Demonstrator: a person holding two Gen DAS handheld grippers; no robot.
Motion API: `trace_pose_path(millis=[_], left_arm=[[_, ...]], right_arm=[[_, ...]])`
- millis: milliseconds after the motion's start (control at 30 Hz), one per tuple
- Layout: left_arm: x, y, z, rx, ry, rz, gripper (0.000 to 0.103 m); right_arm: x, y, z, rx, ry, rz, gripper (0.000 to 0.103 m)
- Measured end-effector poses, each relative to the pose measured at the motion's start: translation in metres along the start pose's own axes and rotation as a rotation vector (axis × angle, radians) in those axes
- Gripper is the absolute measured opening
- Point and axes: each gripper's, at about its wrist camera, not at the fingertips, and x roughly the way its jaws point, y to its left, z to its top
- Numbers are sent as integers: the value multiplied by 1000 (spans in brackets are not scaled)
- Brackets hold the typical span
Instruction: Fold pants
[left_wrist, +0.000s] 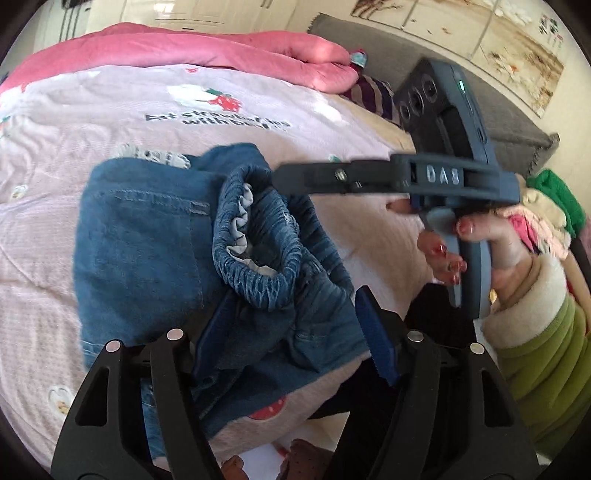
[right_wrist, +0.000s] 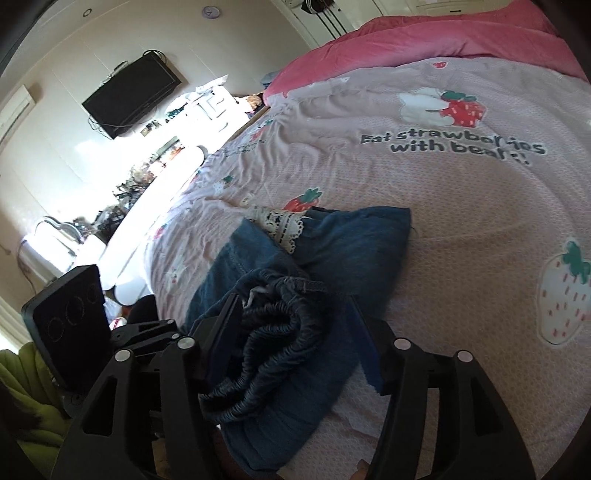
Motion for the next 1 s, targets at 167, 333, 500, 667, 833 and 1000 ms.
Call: trace_pose_path(millis=[167,333,500,667,833,1000], left_arm=[[-11,6,5,-13,13,-51,63],[-59,27,15,-34,-86,-41,84],[-86,72,23,-96,-101,132,91],[-91,108,40,-144,-100,194,93],[-73,116,61,-123,-26,157,93],[-36,103,73,-46,59,132,92]], right_arm=[[-19,7,2,-4,-44,-40,70],[-40,30,3,-76,-82,-130,77],[-51,70,-7,-180,-106,-174,84],[-46,122,-26,-349,-90,-150,87],[-12,174,-58,-604,8,-123,87],[29,196,-81,-763,115,-134,85]])
